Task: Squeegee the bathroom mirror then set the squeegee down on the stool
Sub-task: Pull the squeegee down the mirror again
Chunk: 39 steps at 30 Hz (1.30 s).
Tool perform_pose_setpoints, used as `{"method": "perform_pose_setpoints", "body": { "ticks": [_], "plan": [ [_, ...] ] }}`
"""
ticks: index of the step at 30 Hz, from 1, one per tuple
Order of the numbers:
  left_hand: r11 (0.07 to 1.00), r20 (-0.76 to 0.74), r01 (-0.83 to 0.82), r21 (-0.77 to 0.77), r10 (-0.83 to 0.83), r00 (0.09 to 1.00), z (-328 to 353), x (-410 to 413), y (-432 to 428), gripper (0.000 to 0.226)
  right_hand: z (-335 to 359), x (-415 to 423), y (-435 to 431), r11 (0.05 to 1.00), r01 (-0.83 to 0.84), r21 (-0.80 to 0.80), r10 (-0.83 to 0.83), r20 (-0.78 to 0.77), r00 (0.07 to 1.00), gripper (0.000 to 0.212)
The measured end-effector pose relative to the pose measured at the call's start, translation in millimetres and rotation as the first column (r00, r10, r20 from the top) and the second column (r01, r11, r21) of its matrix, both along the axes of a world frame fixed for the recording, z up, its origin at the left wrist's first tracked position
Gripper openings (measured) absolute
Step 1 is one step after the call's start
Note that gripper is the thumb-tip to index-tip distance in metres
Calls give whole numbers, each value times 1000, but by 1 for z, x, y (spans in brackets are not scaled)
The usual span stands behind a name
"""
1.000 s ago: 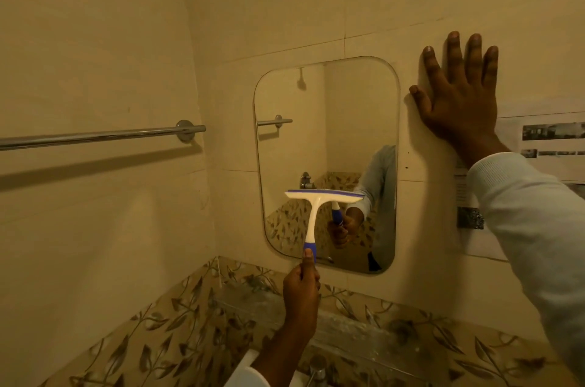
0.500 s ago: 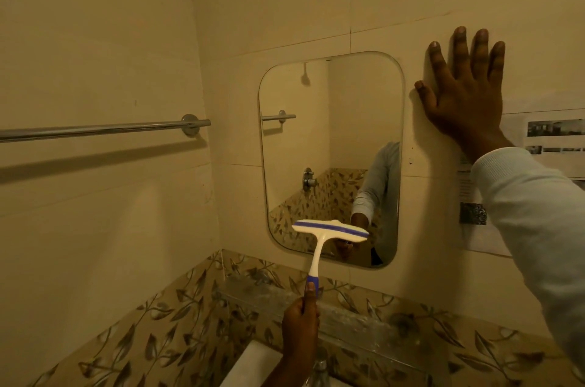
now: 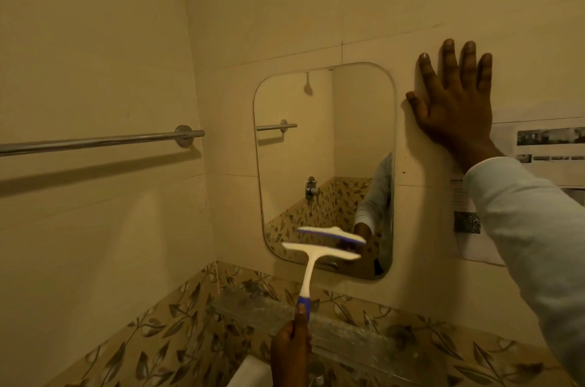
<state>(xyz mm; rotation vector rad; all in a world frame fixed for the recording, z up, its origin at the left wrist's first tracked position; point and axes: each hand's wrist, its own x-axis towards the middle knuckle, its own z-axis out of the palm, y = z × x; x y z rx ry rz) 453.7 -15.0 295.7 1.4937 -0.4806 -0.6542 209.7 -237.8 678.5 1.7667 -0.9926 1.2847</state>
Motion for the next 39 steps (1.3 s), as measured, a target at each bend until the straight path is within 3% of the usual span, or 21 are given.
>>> {"method": "perform_pose_setpoints", "body": {
  "ticks": [5, 9, 17, 23, 32, 39],
  "plan": [
    [951, 79, 42, -307, -18, 997, 115, -25, -10, 64, 0, 1, 0, 1000, 9, -3, -9, 0, 1000, 79],
    [883, 165, 109, -456, -36, 986, 203, -41, -30, 65, -1, 0, -2, 999, 29, -13, -29, 4, 1000, 79],
    [828, 162, 139, -544, -59, 985, 293, -60, -79, 57, 0, 0, 0, 998, 63, -18, -63, -3, 998, 78],
    [841, 166, 147, -521, -69, 984, 280, -60, -88, 58, -1, 0, -1, 996, 87, -34, -87, 1, 996, 78],
    [879, 261, 167, -447, -50, 964, 203, -48, -77, 66, 0, 0, -2, 997, 72, -28, -72, 2, 997, 78],
    [924, 184, 162, -348, -102, 978, 132, -44, -71, 69, -1, 1, -2, 997, 67, -22, -67, 11, 998, 78]
  ]
}}
